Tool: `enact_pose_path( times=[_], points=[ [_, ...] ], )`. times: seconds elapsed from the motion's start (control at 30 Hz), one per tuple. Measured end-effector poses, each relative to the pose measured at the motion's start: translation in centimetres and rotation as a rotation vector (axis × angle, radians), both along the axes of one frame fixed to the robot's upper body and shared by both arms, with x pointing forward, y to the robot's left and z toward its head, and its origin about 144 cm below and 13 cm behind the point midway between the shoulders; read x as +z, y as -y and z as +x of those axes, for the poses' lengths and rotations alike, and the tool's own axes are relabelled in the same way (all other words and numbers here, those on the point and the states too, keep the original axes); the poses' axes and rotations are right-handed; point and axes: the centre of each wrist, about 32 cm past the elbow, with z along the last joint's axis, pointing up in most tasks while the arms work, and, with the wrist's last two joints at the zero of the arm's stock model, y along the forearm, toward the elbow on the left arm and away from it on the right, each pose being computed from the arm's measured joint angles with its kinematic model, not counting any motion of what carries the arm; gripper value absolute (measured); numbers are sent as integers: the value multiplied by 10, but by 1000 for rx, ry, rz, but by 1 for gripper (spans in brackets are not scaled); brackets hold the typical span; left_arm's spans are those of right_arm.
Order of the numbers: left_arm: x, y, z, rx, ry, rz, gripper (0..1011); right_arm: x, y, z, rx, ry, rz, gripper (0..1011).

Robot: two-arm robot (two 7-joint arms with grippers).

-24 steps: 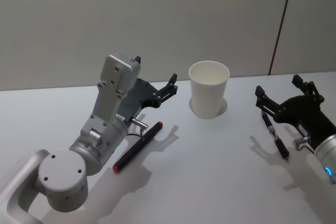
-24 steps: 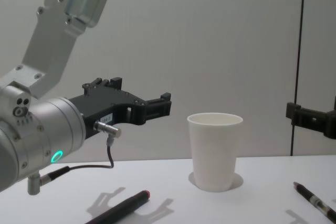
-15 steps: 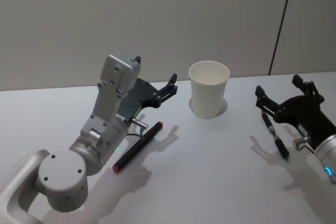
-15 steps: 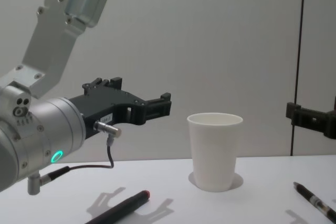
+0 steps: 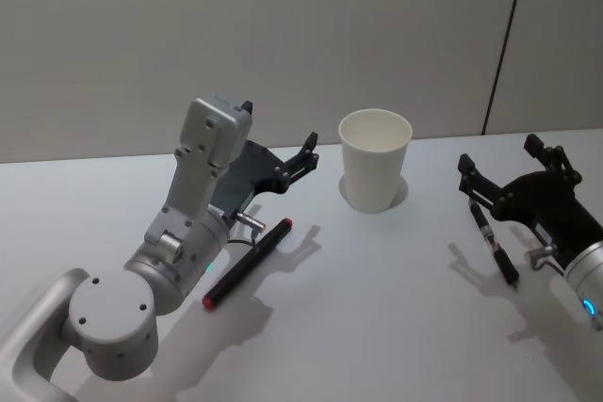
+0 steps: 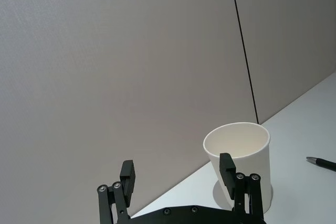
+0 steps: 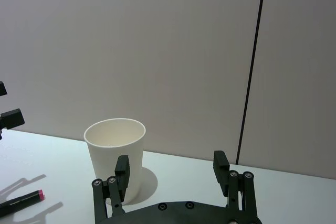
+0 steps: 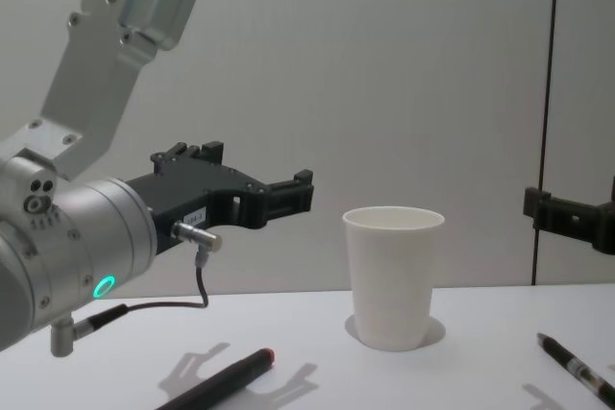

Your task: Place the pen into the pen holder.

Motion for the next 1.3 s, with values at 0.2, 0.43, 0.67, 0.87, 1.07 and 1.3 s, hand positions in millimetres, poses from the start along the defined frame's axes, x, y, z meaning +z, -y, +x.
enact_pose_path(
  times=[0.2,0.43,0.67,0.87,1.07,1.3],
  points=[
    [0,0,0,0,0,0,1001,0,0,0,0,0,0,1002],
    [0,0,0,0,0,0,1001,0,0,0,0,0,0,1002],
    [0,0,0,0,0,0,1001,0,0,0,0,0,0,1002],
    [0,0,0,0,0,0,1001,0,1,0,1,-1,-3,1002],
    [0,0,0,0,0,0,1001,-3,8,-2,1,-16,-6,1002],
    [0,0,0,0,0,0,1001,-13,20,-12,-15,-52,-4,1002]
  ],
)
